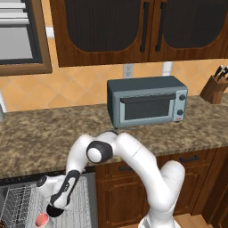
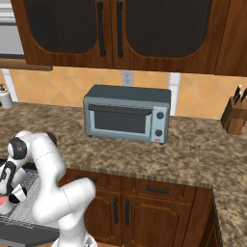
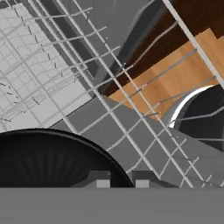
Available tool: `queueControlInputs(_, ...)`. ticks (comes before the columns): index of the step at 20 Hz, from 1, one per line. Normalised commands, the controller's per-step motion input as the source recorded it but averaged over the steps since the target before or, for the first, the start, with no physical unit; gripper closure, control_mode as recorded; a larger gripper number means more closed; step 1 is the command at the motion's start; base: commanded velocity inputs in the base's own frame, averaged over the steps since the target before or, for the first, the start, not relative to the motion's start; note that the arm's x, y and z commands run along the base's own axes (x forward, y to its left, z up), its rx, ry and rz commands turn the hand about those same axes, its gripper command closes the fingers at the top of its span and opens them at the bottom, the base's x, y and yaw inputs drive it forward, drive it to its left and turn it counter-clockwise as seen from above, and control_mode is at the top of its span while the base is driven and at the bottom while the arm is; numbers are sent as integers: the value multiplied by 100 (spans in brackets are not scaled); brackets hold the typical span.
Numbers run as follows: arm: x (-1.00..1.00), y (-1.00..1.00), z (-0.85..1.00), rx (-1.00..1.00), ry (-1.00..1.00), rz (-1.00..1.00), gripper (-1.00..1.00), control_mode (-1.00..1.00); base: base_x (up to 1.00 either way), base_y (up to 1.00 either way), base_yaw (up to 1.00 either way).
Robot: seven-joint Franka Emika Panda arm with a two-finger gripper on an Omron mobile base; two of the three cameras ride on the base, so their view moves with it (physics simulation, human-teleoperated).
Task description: Pick up the cup and bowl from the counter, place them in the dishwasher, and close the dishwasher door.
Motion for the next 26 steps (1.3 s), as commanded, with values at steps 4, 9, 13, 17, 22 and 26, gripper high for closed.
queueControlInputs(4, -14, 30, -48, 0, -13, -4, 100, -100, 0, 0, 0)
queueControlInputs(9, -29, 31, 1, 0, -5, -2, -100, -100, 0, 0, 0)
queueControlInputs(13, -17, 1, 36, -3, -2, 1, -100, -100, 0, 0, 0)
queueControlInputs(17, -46, 1, 75, 0, 0, 5, -100, -100, 0, 0, 0)
queueControlInputs(22, -91, 6, 77, 3, -3, 15, -100, -100, 0, 0, 0)
queueControlInputs(26, -89, 12, 72, 7, 0, 20, -100, -100, 0, 0, 0)
